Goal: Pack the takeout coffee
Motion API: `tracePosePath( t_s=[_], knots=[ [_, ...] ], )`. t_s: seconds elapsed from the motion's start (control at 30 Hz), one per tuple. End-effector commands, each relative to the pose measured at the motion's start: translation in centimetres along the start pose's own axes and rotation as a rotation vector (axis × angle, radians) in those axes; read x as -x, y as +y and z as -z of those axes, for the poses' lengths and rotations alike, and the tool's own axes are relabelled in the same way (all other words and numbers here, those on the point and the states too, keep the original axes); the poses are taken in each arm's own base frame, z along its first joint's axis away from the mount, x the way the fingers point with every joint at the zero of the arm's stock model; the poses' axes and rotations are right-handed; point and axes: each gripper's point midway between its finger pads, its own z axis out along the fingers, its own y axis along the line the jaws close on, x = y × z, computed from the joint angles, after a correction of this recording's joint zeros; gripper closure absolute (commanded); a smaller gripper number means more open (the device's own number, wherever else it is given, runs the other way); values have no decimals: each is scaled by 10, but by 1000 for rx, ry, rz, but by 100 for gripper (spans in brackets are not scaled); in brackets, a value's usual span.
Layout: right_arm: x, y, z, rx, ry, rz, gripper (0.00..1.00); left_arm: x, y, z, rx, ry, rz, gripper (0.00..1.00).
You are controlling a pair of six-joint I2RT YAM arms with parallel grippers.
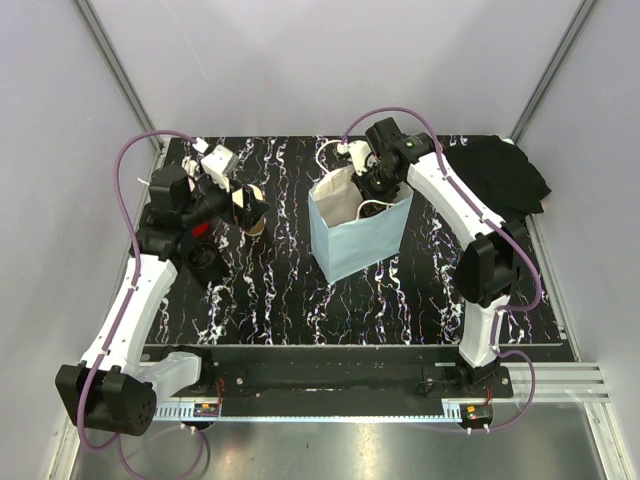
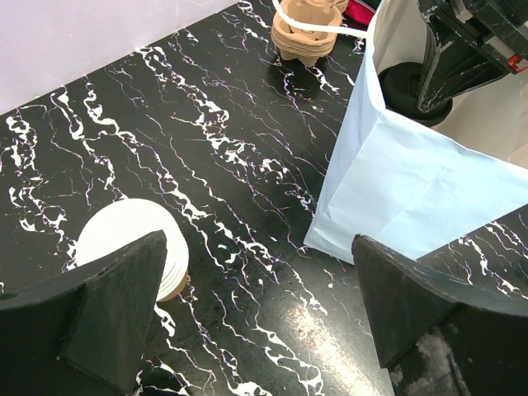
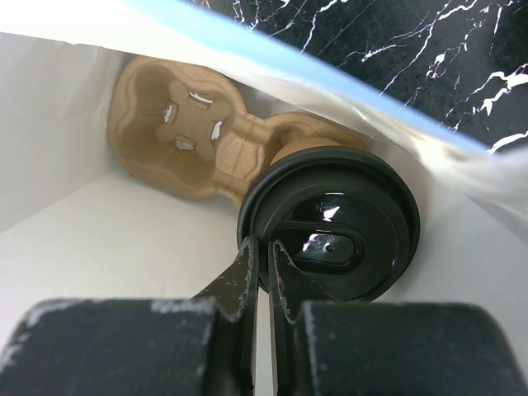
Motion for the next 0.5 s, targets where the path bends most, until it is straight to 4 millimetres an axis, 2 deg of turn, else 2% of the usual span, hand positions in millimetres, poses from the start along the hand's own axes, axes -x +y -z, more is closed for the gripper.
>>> tracePosePath(
  t_s=[0.0, 0.47],
  knots=[
    [13, -1, 16, -44, -65, 37, 100, 14, -2, 1, -20, -59, -27, 1],
    [13, -4, 15, -60, -70, 41, 100, 13, -1, 2, -20, -61, -19, 1]
  ],
)
